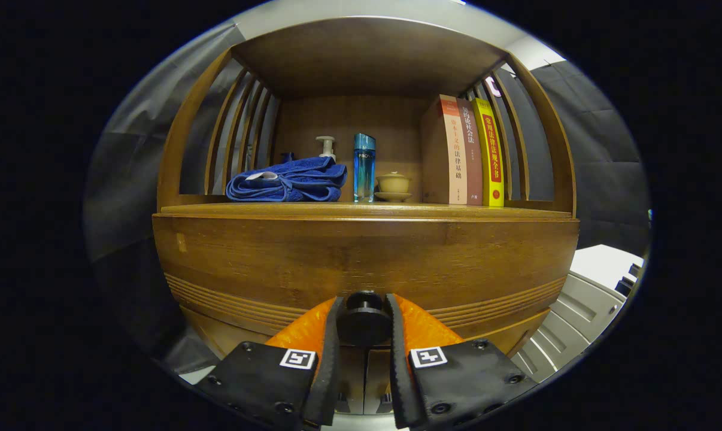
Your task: Pull open the drawer, take out the items inside it, and place them on the countertop above the cabinet.
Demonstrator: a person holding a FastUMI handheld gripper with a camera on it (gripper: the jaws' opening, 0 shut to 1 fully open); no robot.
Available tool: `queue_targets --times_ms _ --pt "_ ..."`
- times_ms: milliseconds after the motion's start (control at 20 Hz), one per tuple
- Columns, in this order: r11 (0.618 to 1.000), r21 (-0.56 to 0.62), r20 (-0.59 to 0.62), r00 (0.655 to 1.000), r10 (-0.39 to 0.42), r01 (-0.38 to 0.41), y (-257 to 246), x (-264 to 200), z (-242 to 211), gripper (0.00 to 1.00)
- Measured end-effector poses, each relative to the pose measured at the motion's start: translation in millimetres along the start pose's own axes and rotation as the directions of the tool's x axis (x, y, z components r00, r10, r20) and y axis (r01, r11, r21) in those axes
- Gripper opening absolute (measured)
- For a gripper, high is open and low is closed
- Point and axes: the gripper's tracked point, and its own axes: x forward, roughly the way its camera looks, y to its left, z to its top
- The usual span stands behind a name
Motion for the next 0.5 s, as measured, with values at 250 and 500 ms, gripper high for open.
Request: queue_targets --times_ms 250,500 --pt "1.000 0.007 0.015 1.000 -0.020 0.020 -2.2 -12.4 6.4 0.42" --pt "0.999 0.033 -0.003 1.000 -0.023 0.023 -3.2 -42.5 6.5 0.36"
